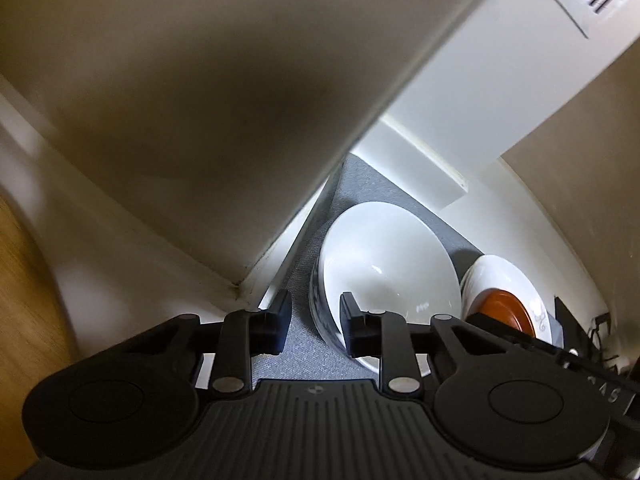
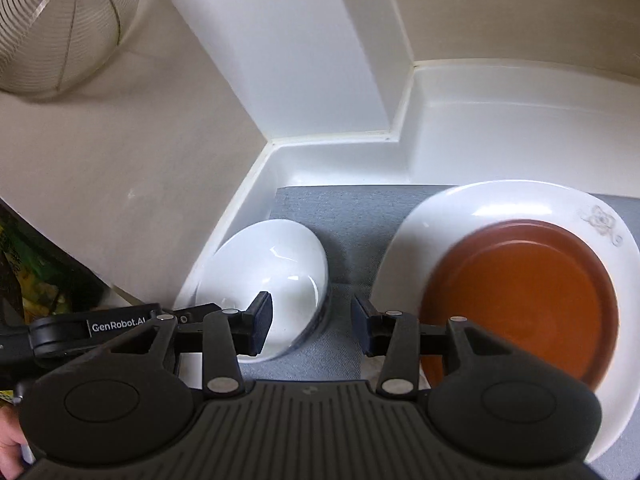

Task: Organize plates and bowls
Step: 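Move both grippers to the white bowl and grasp its rim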

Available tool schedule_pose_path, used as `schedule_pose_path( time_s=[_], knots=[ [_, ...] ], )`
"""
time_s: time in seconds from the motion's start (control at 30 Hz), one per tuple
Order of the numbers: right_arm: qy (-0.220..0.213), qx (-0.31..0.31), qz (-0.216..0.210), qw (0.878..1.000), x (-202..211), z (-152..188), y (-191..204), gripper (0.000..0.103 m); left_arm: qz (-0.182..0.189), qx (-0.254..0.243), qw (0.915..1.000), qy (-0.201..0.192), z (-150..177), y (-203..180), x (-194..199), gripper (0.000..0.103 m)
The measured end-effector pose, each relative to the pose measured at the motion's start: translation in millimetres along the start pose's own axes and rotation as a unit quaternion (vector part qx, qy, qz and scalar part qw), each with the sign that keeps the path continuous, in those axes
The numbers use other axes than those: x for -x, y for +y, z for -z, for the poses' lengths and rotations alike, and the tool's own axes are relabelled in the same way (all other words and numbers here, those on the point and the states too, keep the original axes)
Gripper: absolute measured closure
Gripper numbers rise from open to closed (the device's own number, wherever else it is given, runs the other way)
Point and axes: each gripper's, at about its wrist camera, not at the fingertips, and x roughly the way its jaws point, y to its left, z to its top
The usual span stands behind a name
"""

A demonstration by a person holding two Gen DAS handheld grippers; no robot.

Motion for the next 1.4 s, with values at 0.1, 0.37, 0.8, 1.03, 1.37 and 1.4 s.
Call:
schedule_pose_path(
  time_s=[0.1, 0.37, 0.8, 1.03, 1.37, 1.4],
  knots=[
    [0.009, 0.005, 0.006, 1.0, -11.2, -0.9, 5.6, 0.054, 0.002, 0.012, 0.9999, 0.009, -2.6, 2.0, -7.7, 0.077],
    [0.039, 0.025, 0.023, 0.999, -19.5, 3.6, 8.5, 0.092, -0.018, -0.035, 0.9989, 0.025, 7.5, -14.2, 0.7, 0.087],
    [0.057, 0.012, 0.006, 0.998, -23.2, 10.4, 0.8, 0.092, 0.003, -0.005, 0.9999, 0.016, 10.3, -9.0, 0.0, 0.084],
    [0.063, 0.006, 0.001, 0.998, -32.8, 12.5, 1.2, 0.074, 0.017, 0.051, 0.998, 0.033, 9.8, 13.0, -13.2, 0.084],
    [0.054, -0.054, -0.019, 0.997, -37.3, 18.6, -10.9, 0.088, 0.013, 0.065, 0.9974, 0.03, 19.1, 15.6, 0.1, 0.09],
    [0.051, -0.06, -0.022, 0.997, -35.7, 17.5, -12.1, 0.088, 0.013, 0.066, 0.9973, 0.03, 18.1, 12.5, 0.0, 0.09]
  ],
)
